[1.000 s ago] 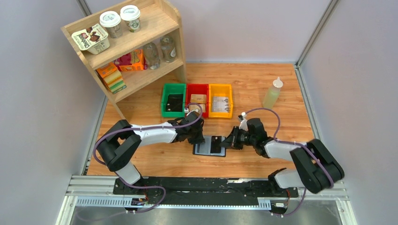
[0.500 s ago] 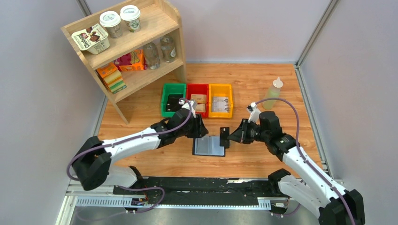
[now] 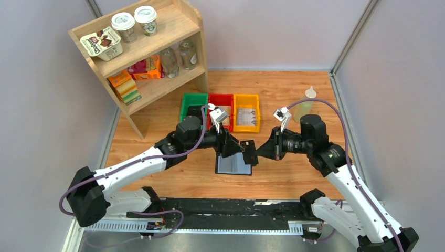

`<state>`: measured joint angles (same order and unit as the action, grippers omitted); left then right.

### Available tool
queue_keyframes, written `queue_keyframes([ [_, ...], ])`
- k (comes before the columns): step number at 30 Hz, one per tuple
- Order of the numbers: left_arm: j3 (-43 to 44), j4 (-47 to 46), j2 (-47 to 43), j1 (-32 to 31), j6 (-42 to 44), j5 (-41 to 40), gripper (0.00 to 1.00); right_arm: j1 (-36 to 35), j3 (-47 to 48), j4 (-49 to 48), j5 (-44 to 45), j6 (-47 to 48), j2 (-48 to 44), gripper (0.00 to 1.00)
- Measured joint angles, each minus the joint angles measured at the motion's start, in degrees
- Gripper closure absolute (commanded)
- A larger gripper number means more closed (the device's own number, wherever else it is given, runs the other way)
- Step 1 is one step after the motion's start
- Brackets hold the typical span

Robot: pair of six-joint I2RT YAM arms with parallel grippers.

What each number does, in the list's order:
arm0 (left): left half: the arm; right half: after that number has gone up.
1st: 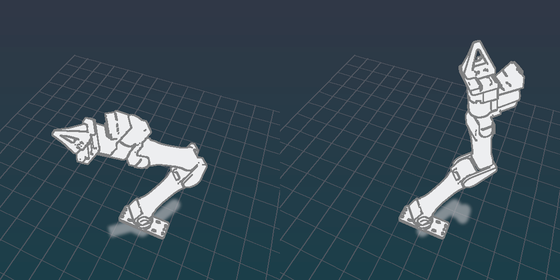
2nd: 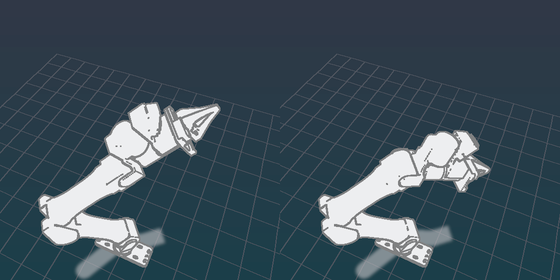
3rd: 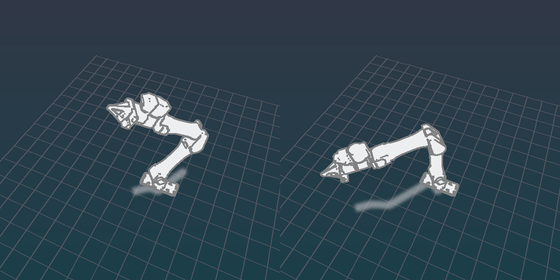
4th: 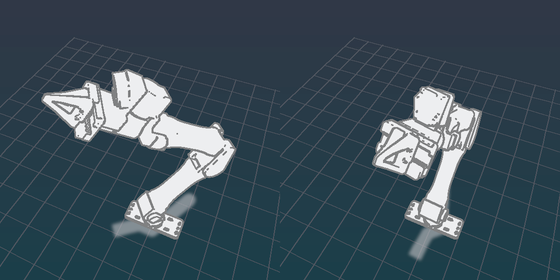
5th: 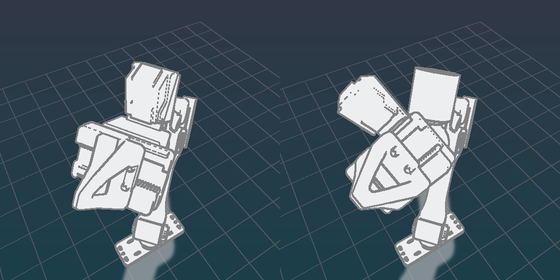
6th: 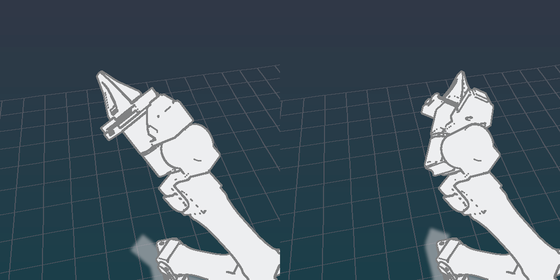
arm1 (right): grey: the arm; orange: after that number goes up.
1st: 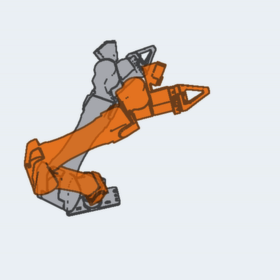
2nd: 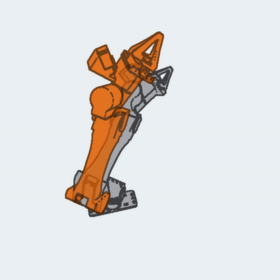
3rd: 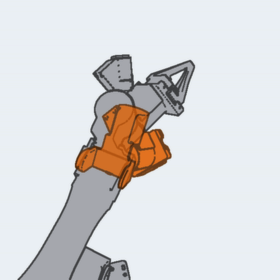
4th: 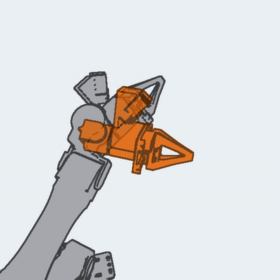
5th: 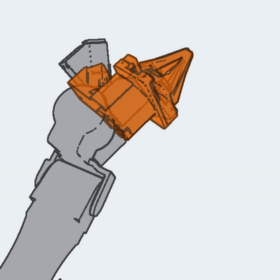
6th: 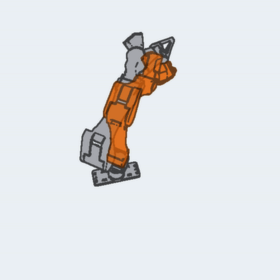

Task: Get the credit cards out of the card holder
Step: Place the credit card in the storage box.

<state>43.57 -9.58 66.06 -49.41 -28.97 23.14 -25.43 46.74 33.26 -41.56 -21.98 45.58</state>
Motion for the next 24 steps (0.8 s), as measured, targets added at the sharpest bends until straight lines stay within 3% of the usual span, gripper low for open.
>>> queue_keyframes([
  [10, 3.2, -1.5, 0.9, 1.3, 2.9, 14.8, 0.54, 0.0, 2.7, 0.8, -9.1, 4.6, 0.0, 1.0],
  [14, 4.0, -1.9, 1.7, 1.6, 2.7, 19.4, 0.69, 0.0, 2.7, 0.7, -10.8, 5.2, 0.0, 1.0],
  [17, 4.0, -2.0, 1.7, 1.7, 2.4, 21.5, 0.88, 0.0, 2.7, 0.7, -11.5, 5.4, -0.1, 1.0],
  [20, 4.0, -2.6, 1.8, 1.8, 1.4, 22.8, 1.0, 0.0, 2.7, 0.7, -11.7, 5.7, -0.2, 1.0],
  [22, 3.7, -4.0, 1.8, 2.0, 0.3, 23.4, 1.0, 0.0, 2.7, 0.7, -11.6, 5.8, -0.3, 0.84],
  [24, 2.8, -6.2, 1.8, 2.2, -1.3, 23.3, 1.0, 0.1, 2.7, 0.5, -11.1, 5.9, -0.4, 0.59],
])
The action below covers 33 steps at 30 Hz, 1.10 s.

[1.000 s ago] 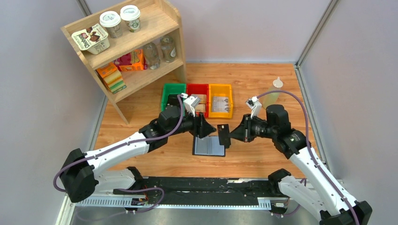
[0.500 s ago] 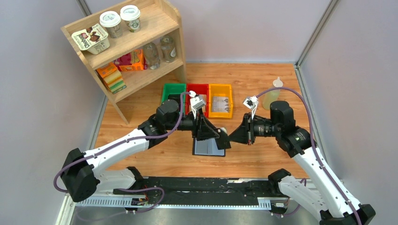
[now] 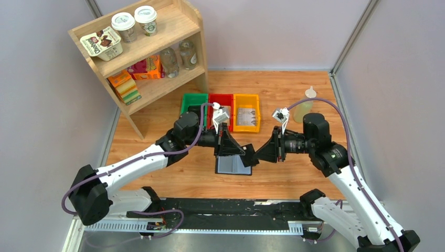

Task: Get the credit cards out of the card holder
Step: Place the credit card in the storage box.

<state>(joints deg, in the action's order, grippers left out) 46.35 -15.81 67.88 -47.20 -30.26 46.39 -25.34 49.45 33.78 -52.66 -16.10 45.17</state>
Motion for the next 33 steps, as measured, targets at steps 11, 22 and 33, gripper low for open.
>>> queue_keyframes([
  [11, -14.0, -6.0, -8.1, 0.4, -9.5, -27.8, 1.0, 0.0, 0.0, 0.3, 12.8, -1.1, -2.4, 0.05],
  [22, -26.2, -7.6, -19.3, 2.7, -16.3, -70.5, 1.0, 0.0, -2.3, 0.7, 28.3, -3.3, -9.5, 0.0],
  [33, -21.1, -12.3, 0.0, 18.5, -9.3, -71.2, 1.0, 0.0, -3.7, 1.4, 32.1, -3.1, -12.1, 0.0],
])
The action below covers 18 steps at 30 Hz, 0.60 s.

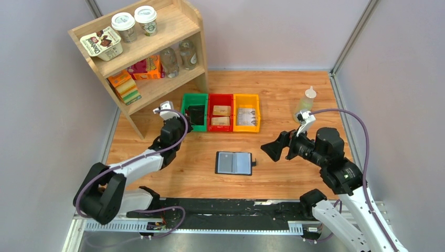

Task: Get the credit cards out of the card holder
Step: Place the credit card in the storage box.

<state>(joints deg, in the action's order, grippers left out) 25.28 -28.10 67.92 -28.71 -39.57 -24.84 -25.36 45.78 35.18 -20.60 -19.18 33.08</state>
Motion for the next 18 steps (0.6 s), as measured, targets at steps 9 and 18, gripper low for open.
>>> queue_keyframes([
  [9, 9.5, -5.2, 17.5, 3.3, 1.8, 6.1, 0.99, 0.0, -0.1, 0.2, 0.5, 0.2, -0.6, 0.0],
  [18, 15.5, -2.4, 23.8, 3.3, 1.5, 6.8, 0.67, 0.0, -1.0, 0.2, 0.5, 0.6, -1.3, 0.0],
])
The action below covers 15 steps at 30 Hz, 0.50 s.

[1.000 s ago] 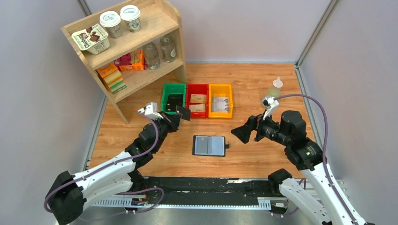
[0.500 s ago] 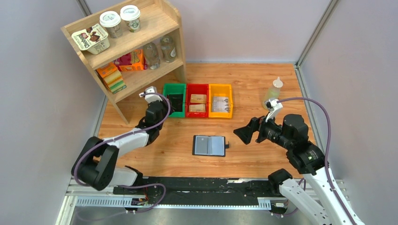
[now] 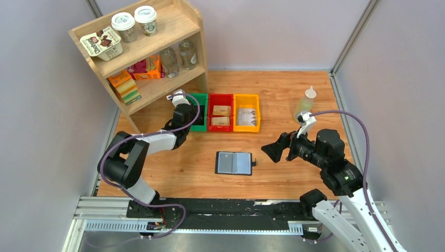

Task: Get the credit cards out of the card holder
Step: Place the credit card in the storage box.

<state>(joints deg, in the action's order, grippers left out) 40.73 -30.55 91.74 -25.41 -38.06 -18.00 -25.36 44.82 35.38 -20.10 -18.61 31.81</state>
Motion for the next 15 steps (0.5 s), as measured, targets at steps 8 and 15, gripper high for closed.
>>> queue_keyframes([
  [8, 1.4, 10.5, -1.0, 0.0, 0.2, -4.0, 0.55, 0.0, 0.0, 0.2, 0.0, 0.0, 0.1, 0.0],
  [15, 3.9, 22.1, -8.3, 0.0, 1.4, -4.5, 0.52, 0.0, 1.0, 2.6, 1.3, 0.0, 3.1, 0.0],
])
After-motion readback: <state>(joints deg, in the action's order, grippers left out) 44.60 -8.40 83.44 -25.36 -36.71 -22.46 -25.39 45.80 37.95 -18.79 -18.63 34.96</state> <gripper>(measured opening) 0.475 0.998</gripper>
